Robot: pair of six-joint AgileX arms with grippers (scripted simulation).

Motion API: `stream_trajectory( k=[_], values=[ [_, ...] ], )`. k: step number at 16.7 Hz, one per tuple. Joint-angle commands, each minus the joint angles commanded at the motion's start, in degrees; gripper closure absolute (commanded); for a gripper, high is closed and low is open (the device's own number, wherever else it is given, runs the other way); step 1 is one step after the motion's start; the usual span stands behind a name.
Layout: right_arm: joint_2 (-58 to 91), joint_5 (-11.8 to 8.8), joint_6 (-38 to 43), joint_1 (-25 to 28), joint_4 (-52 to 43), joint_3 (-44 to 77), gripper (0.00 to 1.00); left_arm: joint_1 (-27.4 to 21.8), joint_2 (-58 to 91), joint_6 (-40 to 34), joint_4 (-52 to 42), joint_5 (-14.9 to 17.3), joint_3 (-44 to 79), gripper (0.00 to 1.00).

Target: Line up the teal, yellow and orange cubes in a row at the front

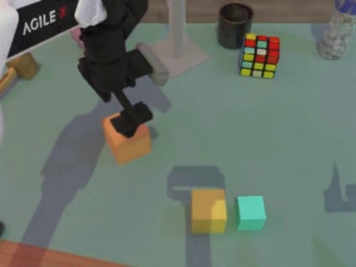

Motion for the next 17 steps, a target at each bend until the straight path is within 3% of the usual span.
stream_trajectory(
  k=[6,11,17],
  values=[
    [0.0,0.0,0.0,0.0,0.0,0.0,0.00,0.0,3.7,0.0,13.5,0.0,-9.2,0.00],
    [0.0,0.0,0.0,0.0,0.0,0.0,0.00,0.0,4.4,0.1,15.2,0.0,-10.5,0.00],
    [0.0,0.0,0.0,0.0,0.0,0.0,0.00,0.0,4.4,0.1,15.2,0.0,-10.5,0.45]
  ],
)
